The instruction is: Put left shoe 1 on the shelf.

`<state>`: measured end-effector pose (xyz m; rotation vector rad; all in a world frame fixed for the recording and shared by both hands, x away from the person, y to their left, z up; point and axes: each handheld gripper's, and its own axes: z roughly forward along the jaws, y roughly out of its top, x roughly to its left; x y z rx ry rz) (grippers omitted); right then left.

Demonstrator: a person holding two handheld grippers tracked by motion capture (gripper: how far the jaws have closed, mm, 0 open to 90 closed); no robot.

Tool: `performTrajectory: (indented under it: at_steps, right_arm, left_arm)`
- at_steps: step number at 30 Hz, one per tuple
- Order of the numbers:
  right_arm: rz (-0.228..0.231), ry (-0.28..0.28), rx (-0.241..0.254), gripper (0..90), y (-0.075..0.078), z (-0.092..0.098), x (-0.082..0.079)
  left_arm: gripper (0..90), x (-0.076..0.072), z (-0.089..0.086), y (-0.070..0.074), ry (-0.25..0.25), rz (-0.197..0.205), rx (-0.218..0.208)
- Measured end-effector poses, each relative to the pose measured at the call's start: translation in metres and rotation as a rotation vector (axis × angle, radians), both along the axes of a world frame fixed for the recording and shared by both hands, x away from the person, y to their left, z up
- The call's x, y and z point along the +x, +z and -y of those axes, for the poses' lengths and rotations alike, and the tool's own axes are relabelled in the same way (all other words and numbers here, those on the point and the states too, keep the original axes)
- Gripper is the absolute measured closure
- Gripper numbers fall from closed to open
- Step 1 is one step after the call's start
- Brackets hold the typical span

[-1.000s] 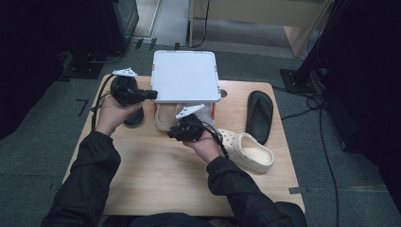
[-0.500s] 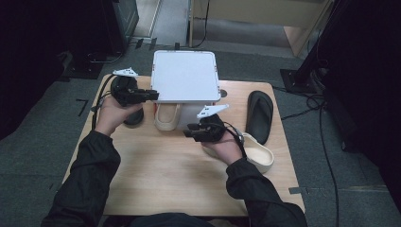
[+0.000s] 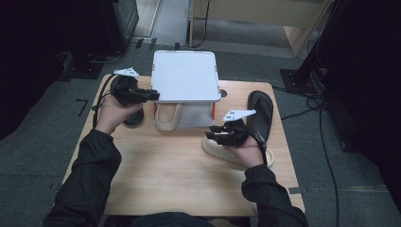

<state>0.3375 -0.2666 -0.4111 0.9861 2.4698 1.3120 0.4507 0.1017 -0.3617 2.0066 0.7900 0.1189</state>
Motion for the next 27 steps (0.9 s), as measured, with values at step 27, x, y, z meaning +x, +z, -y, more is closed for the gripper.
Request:
performTrajectory:
  at_steps: [27]
  right_arm:
    - [0.009,-0.152,-0.028,54.9,-0.012,0.108,-0.014]
  left_arm:
    - [73.8,0.000,-0.001,-0.002,-0.015,0.015,-0.010]
